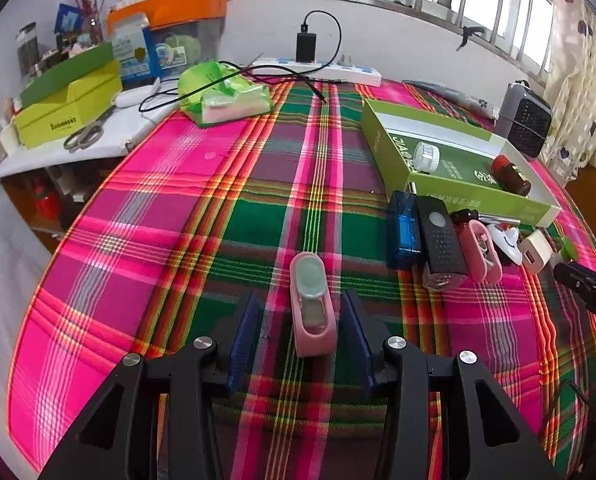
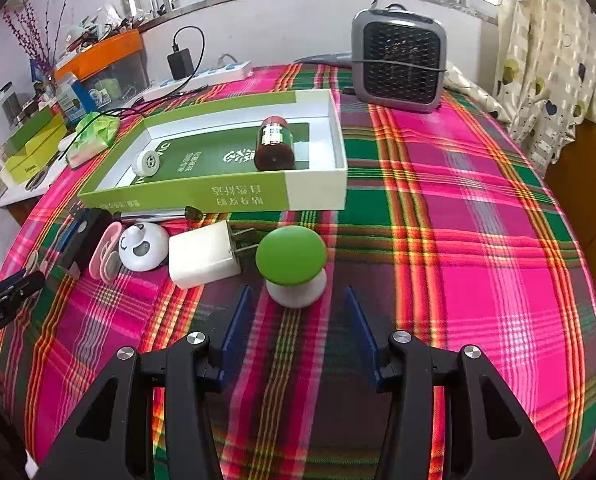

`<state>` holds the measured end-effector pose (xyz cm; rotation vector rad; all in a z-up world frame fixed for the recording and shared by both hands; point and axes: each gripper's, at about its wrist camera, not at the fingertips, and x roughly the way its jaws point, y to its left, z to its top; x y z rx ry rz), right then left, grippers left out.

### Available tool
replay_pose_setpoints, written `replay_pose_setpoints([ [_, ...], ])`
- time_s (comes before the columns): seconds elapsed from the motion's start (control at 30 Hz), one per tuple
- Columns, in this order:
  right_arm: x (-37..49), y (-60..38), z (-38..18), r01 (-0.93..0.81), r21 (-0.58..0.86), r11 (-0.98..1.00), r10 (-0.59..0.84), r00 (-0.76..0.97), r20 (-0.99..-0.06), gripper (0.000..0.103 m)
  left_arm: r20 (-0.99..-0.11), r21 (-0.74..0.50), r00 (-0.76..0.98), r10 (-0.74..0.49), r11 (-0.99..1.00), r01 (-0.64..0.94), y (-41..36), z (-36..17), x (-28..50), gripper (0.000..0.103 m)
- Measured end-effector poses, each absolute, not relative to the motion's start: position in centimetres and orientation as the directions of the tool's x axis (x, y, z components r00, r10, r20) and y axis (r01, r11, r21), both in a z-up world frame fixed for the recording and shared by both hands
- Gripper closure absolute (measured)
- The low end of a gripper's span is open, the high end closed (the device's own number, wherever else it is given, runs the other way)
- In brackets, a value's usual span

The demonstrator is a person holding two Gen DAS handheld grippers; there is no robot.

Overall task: Organize rigid objects
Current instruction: 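Grasp the pink clip with the left tool while the right tool grasps the green mushroom object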

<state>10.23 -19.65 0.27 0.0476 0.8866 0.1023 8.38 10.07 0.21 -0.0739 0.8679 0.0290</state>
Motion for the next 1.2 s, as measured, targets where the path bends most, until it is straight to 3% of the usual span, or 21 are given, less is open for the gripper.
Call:
replay_pose_setpoints([
  [0.53,11.5,-19.7,0.3,-0.061,0.055,0.997,0.081,0.626,-0.775,0.054,-0.762,-0.042,0.648,0.012,0.997,-0.067,10.1,0.1,9.1,0.061],
  [0.7,11.5,-19.7,0.3,-0.060,0.055,0.997,0.081,0.627,-0.775,0.055,-0.760,-0.037,0.649,0.027,0.996,-0.084,10.4,0.2,9.1,0.073],
  [0.87,11.4,-19.9,0.4,-0.052,0.065,0.997,0.083,0.630,-0.772,0.065,-0.758,-0.040,0.651,0.020,0.996,-0.077,10.5,0.1,8.9,0.081],
  [1.2,11.4,-19.7,0.4,-0.063,0.065,0.996,0.090,0.630,-0.771,0.070,-0.758,-0.037,0.652,0.018,0.997,-0.071,10.2,0.2,8.8,0.086],
])
